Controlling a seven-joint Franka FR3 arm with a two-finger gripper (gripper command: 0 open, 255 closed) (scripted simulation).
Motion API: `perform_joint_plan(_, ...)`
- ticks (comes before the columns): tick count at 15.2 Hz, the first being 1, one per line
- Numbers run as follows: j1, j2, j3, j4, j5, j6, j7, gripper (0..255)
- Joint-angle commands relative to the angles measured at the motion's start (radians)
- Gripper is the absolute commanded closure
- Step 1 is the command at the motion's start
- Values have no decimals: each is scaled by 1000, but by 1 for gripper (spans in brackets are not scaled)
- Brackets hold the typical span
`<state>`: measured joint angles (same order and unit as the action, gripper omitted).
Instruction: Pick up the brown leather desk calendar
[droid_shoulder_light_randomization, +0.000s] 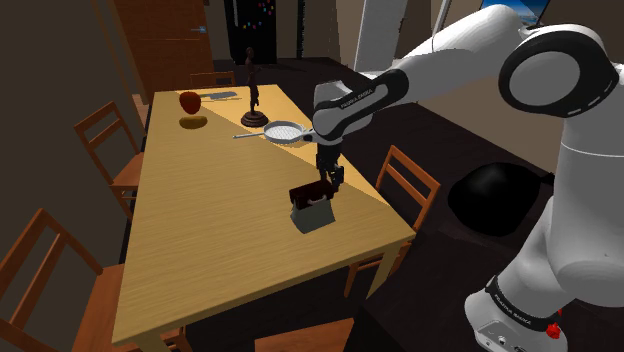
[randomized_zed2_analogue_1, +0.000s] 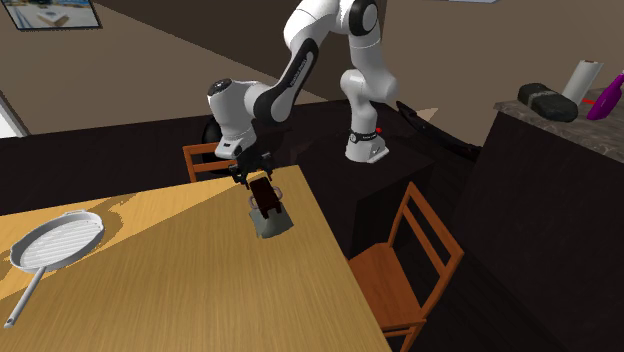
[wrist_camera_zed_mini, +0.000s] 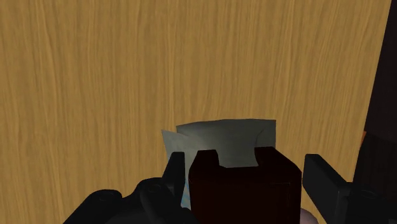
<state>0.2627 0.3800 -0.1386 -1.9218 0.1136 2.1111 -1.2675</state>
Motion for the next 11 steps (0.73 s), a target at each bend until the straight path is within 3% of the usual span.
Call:
perform_joint_plan(1, 1, 1, 1, 0, 1, 1, 0, 255)
perform_joint_plan(11, 3, -30, -2, 12, -6, -42, 6, 255)
